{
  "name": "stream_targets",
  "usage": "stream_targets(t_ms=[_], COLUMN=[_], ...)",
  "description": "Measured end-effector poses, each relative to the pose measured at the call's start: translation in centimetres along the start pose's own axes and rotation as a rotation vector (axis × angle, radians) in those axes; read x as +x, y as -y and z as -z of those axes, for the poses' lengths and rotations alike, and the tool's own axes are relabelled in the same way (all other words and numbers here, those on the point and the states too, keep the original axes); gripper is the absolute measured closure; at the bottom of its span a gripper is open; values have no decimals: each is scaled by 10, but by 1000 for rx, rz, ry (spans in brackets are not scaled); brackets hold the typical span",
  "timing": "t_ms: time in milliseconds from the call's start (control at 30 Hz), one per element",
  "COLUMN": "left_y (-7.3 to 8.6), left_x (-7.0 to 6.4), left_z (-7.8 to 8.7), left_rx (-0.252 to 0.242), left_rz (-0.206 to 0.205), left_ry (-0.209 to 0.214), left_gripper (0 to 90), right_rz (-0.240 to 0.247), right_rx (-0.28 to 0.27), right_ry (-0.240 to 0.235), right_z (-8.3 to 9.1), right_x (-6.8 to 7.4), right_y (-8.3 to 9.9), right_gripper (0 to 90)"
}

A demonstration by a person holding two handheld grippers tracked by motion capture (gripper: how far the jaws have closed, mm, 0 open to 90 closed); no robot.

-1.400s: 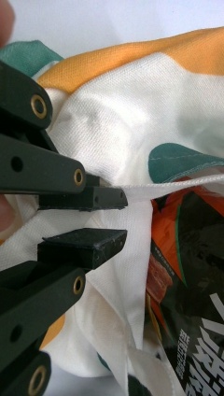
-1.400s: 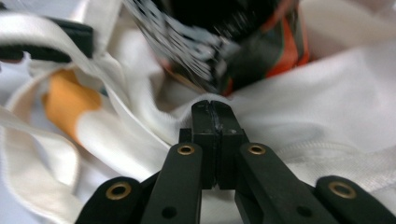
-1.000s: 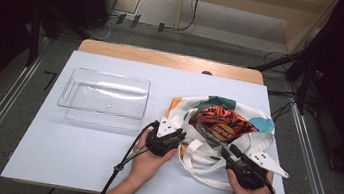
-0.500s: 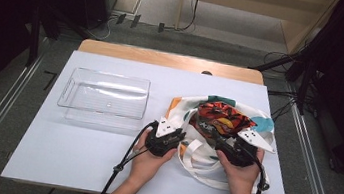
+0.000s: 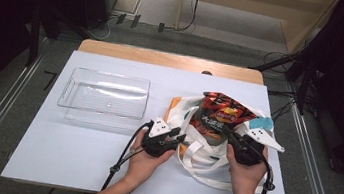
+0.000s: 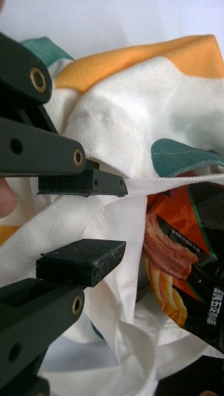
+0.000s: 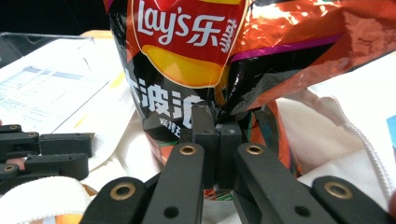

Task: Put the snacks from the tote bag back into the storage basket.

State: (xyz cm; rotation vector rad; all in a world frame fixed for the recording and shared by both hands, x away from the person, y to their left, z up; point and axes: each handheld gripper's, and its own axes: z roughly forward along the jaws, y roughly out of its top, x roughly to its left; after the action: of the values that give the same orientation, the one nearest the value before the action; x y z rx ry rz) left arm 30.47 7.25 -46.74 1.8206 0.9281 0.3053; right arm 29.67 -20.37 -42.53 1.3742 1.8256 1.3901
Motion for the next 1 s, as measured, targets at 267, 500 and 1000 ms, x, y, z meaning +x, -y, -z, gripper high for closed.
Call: stream_targets(t_ms=[267,500,1000], left_y=[-21,-40,-54], left_x=[2,9,17], left_z=[43,75,98], left_rx=[-49,-85,-144], left_rz=[-34,-33,-50], left_ry=[33,30,7], left_gripper=[591,513,485], right_rz=[12,25,22], right_rx=[-42,-97,-144], right_ry=[-20,-43,-80], right_z=[13,28,51], right_x=[0,8,26], right_y=[-9,-25,-40], right_gripper=[900,900,900])
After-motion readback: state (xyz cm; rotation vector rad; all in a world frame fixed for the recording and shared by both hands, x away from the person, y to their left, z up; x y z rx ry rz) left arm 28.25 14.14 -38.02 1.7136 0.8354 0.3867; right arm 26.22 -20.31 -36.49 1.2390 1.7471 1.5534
